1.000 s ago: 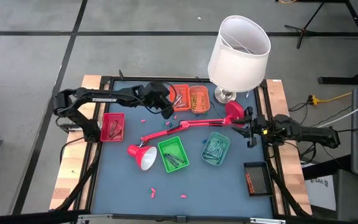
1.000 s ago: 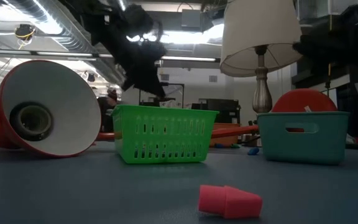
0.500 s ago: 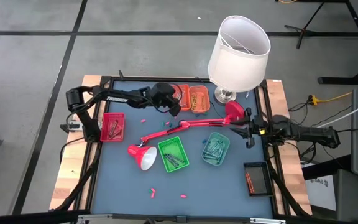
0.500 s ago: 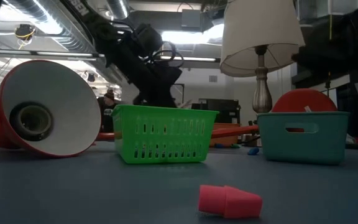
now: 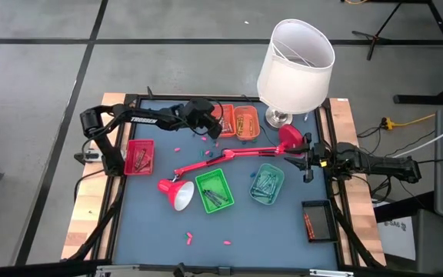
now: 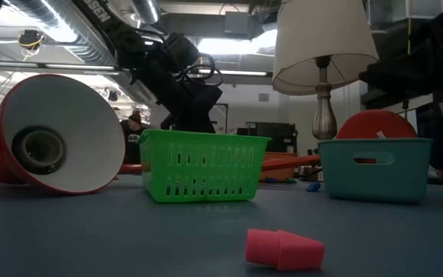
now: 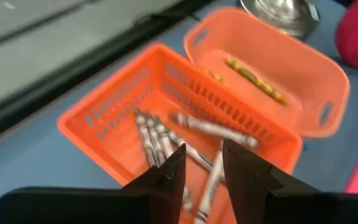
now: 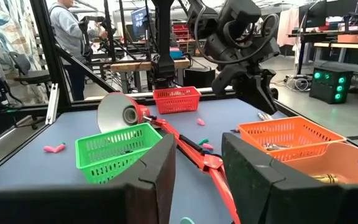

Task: Sort crayons
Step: Put the brown crayon into the red bin

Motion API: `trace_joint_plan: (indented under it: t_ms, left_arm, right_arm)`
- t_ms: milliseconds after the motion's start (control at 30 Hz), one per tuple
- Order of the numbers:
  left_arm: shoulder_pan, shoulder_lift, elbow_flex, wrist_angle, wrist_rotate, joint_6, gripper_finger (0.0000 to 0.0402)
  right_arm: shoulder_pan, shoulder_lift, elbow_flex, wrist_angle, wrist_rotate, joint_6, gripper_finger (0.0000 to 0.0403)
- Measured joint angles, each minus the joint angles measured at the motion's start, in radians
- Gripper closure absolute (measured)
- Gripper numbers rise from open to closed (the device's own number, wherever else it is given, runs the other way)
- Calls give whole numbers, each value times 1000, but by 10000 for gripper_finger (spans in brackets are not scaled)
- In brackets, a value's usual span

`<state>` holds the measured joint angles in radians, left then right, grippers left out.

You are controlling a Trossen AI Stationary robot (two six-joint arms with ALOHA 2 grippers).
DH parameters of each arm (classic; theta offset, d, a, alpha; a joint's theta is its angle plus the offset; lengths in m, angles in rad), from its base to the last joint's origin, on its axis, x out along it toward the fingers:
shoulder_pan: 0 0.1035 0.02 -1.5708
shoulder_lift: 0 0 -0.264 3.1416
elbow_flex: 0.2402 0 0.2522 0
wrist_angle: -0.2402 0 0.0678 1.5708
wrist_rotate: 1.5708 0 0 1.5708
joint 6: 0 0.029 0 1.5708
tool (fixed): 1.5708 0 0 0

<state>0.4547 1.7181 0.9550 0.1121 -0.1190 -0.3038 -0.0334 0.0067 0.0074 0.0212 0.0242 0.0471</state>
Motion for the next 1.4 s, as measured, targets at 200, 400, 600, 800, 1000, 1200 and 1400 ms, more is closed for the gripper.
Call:
trace_joint_plan:
  t_ms: [200,400,600,800,1000,1200,1400]
  left_arm:
    - [61,-43,0,-156,58,-1,310]
    - [107,-42,0,-324,53,-10,310]
    - [102,-38,0,-405,-13,-36,310]
    - [65,5,0,-404,-68,-59,309]
    - [53,65,0,-399,-95,-64,309]
    - [56,112,2,-395,-95,-88,309]
    - [56,115,2,-396,-97,-87,329]
  right_arm:
    - [0,0,0,-1,0,0,274]
    - [0,0,0,-1,1,0,274]
    - [0,0,0,-1,1,0,274]
    - [0,0,0,-1,1,0,274]
    - [0,0,0,-1,1,0,274]
    - [0,0,0,-1,1,0,274]
    - [0,0,0,-1,1,0,274]
